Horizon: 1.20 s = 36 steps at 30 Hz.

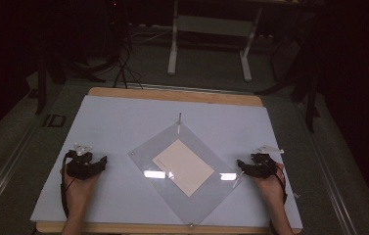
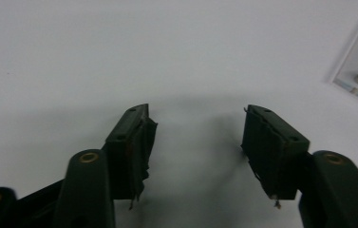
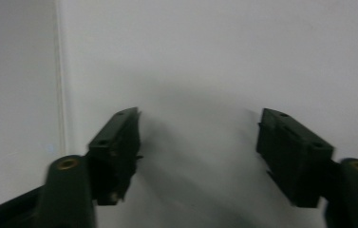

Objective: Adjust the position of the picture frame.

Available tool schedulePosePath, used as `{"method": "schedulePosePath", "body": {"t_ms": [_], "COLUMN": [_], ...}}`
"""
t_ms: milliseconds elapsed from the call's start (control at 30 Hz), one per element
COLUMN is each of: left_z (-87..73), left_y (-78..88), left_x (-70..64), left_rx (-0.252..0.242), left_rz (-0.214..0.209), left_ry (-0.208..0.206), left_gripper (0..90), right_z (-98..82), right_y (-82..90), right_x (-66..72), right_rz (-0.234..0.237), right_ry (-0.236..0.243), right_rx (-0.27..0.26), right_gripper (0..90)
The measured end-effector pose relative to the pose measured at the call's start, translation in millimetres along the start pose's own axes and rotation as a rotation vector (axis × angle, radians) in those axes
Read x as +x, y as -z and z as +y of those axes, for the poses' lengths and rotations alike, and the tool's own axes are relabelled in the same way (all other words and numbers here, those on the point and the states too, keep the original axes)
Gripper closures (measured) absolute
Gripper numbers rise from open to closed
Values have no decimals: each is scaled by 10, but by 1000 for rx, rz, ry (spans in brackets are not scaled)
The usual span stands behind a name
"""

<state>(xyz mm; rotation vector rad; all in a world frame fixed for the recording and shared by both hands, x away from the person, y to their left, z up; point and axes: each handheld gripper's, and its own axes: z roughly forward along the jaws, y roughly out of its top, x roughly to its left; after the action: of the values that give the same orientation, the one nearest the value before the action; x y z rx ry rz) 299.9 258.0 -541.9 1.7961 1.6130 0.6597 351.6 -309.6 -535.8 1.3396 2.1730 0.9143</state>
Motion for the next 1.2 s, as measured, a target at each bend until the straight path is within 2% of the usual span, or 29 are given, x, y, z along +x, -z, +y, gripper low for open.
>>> {"method": "schedulePosePath", "body": {"t_ms": [167, 200, 233, 300, 367, 467, 500, 567, 633, 900, 1133, 1200], "left_z": [4, 9, 23, 39, 87, 169, 233, 260, 328, 506, 735, 800], "left_y": [43, 52, 52, 48, 40, 40, 29, 22, -22, -138, -317, -383], "left_x": [-29, -33, -28, -33, -71, -115, -148, -163, -208, -329, -471, -509], "left_rx": [-24, -33, -45, -42, -27, -44, -49, -56, -73, -94, -109, -116], "left_rz": [-40, -55, -107, -119, -124, -161, -174, -178, -212, -262, -306, -335], "left_ry": [-5, -4, 17, 12, -31, -49, -69, -79, -87, -114, -143, -138], "left_gripper": [452, 452, 453, 462, 464, 474, 482, 481, 478, 496, 498, 498], "right_z": [-3, 7, 14, 23, 39, 22, -10, -31, -72, -122, -242, -273], "right_y": [38, 98, 119, 143, 204, 241, 274, 289, 351, 505, 583, 600], "right_x": [27, 53, 55, 48, 22, 21, 27, 31, 79, 151, 216, 240], "right_rz": [8, 24, 27, 35, 65, 78, 99, 117, 127, 148, 157, 155], "right_ry": [8, 29, 29, 24, 6, 12, 21, 25, 41, 59, 103, 121], "right_rx": [-5, -24, -32, -39, -43, -36, -28, -29, -32, -55, -29, -23], "right_gripper": [457, 497, 515, 526, 574, 586, 588, 593, 610, 646, 671, 652]}}
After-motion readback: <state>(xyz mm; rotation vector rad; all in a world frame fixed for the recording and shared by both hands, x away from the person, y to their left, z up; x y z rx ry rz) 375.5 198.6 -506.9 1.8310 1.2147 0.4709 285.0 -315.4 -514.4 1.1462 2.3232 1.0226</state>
